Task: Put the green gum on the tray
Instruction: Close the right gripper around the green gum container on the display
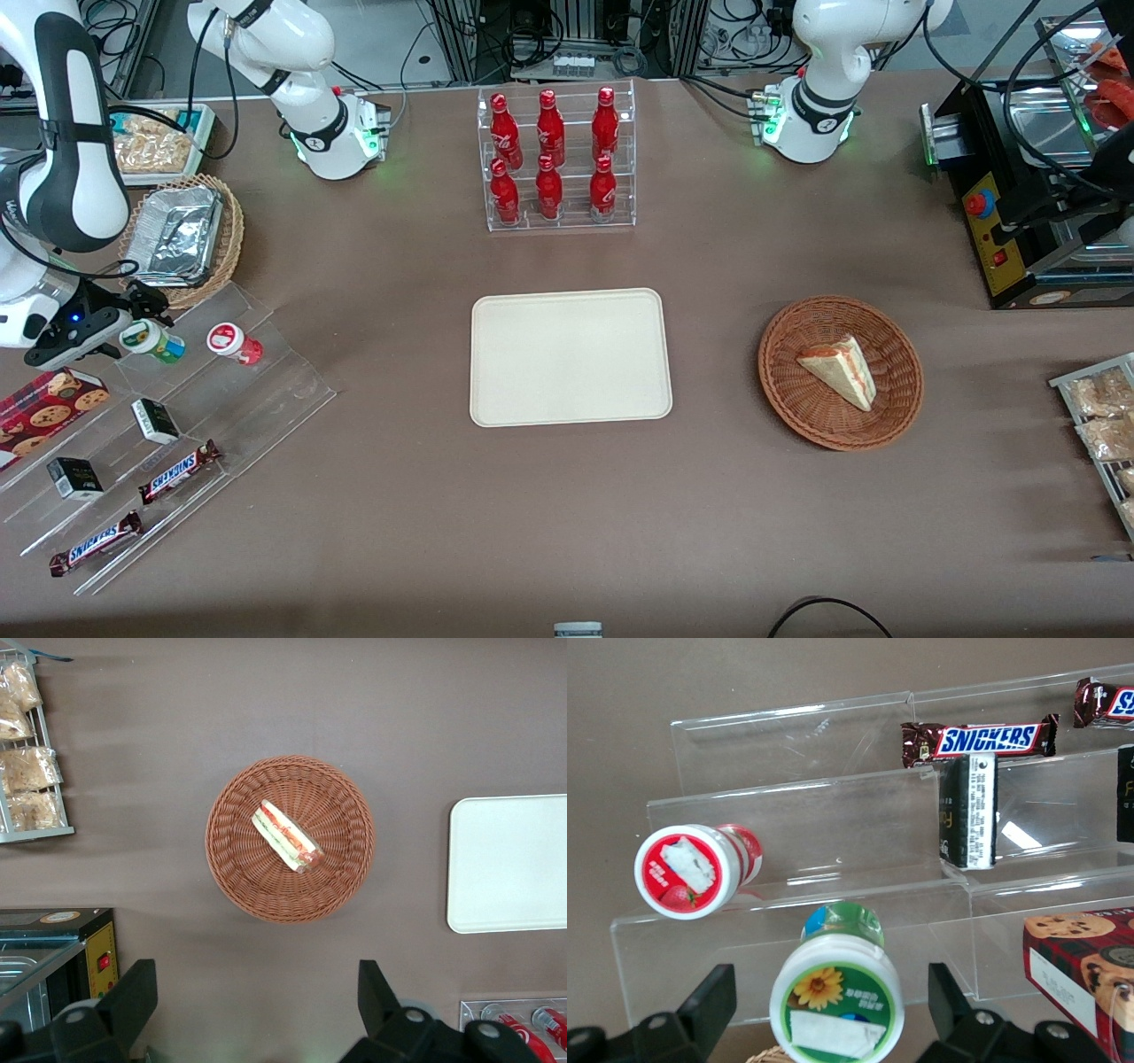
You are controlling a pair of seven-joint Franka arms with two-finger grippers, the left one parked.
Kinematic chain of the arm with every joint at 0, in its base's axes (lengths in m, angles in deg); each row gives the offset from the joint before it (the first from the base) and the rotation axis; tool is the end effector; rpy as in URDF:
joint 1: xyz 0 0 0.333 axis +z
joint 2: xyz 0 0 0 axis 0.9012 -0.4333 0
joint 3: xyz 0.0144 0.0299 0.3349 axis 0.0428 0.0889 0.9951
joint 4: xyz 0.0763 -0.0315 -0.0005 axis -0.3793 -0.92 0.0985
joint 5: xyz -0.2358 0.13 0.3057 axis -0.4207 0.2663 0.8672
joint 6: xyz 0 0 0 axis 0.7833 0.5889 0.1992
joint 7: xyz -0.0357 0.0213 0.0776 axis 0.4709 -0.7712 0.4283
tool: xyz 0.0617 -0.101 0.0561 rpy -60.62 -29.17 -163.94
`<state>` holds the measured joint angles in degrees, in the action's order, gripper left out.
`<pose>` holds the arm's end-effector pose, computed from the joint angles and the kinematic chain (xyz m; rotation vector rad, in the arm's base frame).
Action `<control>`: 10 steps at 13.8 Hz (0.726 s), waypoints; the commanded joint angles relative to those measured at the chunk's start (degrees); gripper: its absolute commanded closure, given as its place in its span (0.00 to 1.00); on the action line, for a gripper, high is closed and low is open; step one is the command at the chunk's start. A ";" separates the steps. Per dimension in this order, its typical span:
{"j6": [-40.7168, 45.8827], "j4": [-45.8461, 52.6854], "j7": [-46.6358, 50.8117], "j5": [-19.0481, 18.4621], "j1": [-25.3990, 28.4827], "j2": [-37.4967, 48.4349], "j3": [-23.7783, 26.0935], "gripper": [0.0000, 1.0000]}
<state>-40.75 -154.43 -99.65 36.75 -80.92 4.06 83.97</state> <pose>0.5250 -0.1829 0.3703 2.9903 0.9309 0.0781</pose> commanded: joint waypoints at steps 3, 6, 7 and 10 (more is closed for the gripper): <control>-1.17 -0.42 -1.31 1.14 -0.71 0.11 0.22 1.00; 2.07 2.55 -0.26 1.14 -0.10 0.11 0.49 1.00; 3.74 3.88 -0.17 1.14 0.08 0.11 0.66 1.00; 10.06 9.14 2.54 1.14 2.70 0.46 0.93 1.00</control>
<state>-35.70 -149.49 -99.01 36.79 -80.02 4.26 84.81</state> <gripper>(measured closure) 0.410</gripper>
